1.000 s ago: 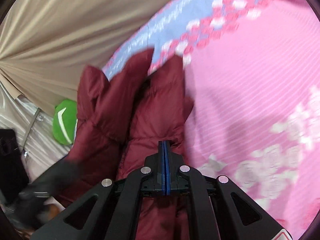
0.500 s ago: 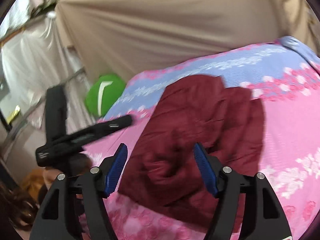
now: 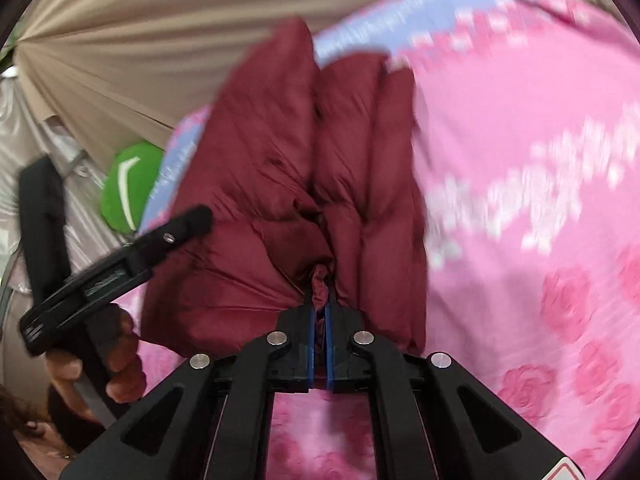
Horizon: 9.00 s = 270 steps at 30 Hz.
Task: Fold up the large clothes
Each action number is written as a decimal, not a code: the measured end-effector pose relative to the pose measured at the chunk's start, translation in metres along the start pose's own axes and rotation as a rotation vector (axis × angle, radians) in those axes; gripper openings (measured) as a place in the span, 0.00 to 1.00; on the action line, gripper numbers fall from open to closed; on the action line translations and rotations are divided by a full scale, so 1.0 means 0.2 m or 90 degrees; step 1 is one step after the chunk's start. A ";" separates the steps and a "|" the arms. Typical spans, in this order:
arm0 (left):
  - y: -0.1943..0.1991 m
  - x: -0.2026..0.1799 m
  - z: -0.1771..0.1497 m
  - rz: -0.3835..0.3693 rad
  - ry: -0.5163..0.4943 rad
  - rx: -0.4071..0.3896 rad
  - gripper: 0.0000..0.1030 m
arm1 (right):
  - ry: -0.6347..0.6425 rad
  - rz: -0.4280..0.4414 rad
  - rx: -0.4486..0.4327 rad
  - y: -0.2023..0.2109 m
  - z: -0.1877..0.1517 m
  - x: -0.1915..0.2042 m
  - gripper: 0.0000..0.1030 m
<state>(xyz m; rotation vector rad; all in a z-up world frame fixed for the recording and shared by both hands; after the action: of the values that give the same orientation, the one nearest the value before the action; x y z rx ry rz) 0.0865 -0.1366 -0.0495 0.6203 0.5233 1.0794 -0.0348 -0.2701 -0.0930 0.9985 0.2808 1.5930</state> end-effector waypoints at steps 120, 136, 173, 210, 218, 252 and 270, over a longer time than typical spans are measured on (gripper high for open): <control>0.37 0.48 0.25 -0.080 0.092 -0.024 0.66 | 0.161 -0.226 -0.100 -0.28 0.98 0.32 0.07; -0.13 0.18 0.16 -0.022 0.027 0.015 0.79 | 0.087 -0.236 -0.090 -0.11 0.63 0.14 0.03; -0.06 0.34 0.03 -0.073 0.138 0.108 0.95 | -0.072 -0.084 0.039 -0.12 0.24 -0.05 0.64; -0.12 0.31 0.08 -0.074 0.107 0.088 0.61 | -0.052 -0.043 0.004 -0.17 0.28 0.01 0.21; 0.21 0.30 0.33 -0.165 0.062 -0.033 0.28 | 0.017 -0.041 -0.107 0.11 0.40 0.25 0.13; -0.12 1.52 0.43 -0.058 0.206 -0.100 0.59 | 0.034 -0.046 -0.090 -0.79 0.78 0.41 0.29; -0.12 1.27 0.20 0.055 0.024 -0.035 0.22 | 0.086 -0.005 -0.114 -0.70 0.79 0.68 0.05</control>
<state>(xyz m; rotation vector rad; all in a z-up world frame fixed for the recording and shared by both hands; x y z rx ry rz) 0.2254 0.0808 -0.0610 0.5799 0.5015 1.1842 0.1804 -0.1588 -0.0291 0.7529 0.2288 1.6509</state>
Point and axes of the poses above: each gripper's, at about its wrist camera, not at the fingertips, and y roughly against the way its jaws point, x to its left, z to its top, the point moved 4 cm from there along -y, roughly the way its jaws point, and after that the axes turned 8 degrees about y, right-handed, at the moved point
